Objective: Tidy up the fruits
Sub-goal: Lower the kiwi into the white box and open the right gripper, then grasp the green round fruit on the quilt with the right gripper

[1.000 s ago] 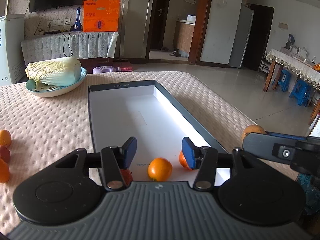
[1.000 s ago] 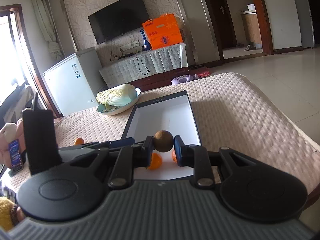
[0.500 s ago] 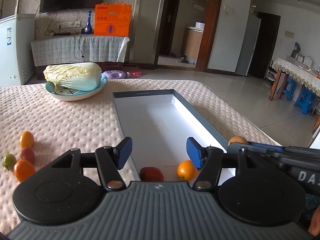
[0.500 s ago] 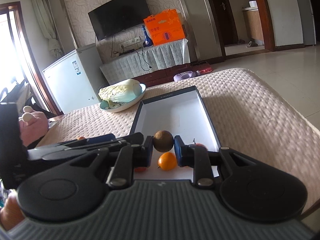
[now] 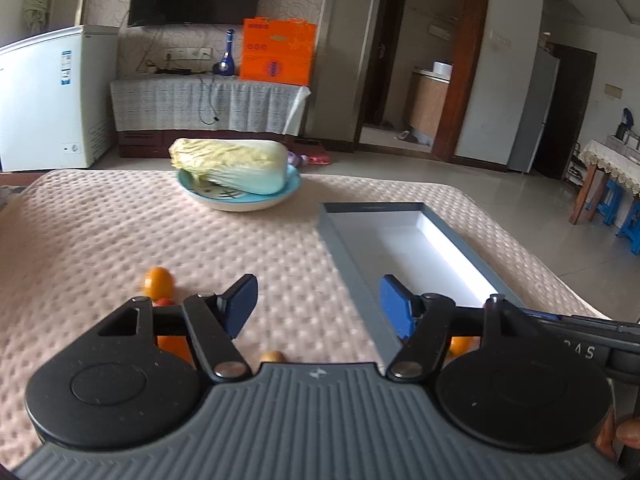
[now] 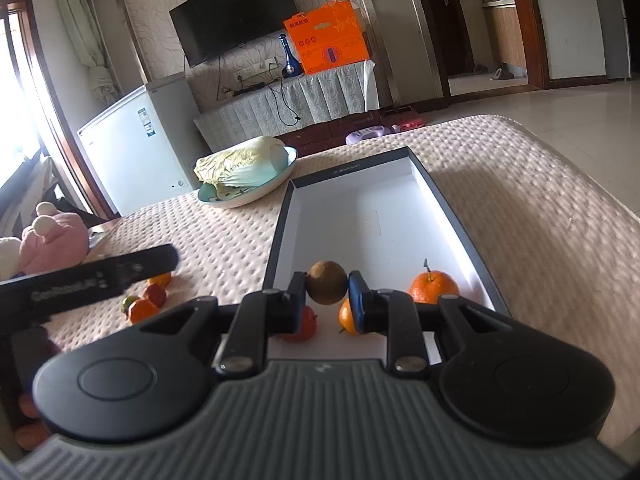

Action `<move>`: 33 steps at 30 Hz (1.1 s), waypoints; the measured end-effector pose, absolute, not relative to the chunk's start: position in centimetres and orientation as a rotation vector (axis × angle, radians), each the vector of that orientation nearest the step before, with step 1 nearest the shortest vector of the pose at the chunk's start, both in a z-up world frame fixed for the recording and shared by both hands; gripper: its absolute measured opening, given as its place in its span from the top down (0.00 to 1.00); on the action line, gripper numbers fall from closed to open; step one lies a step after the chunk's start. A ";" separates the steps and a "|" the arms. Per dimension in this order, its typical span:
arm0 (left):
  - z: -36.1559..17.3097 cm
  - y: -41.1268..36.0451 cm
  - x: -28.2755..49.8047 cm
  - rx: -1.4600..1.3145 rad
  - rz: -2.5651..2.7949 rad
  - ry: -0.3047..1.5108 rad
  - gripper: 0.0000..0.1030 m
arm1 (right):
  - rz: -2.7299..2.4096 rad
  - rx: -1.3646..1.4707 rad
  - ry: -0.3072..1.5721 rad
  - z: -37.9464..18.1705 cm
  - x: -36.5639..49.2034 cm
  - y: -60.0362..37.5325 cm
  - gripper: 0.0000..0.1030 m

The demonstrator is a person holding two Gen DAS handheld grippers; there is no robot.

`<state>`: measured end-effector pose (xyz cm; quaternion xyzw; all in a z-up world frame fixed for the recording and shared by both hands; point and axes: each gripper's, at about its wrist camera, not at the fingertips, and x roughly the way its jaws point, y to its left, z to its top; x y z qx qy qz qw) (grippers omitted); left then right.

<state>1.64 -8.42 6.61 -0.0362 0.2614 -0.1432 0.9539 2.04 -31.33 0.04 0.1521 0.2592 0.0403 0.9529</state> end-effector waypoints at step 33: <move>7.8 3.8 0.4 -0.166 -0.069 0.540 0.27 | 0.049 0.305 0.496 0.0 3.1 -28.8 0.41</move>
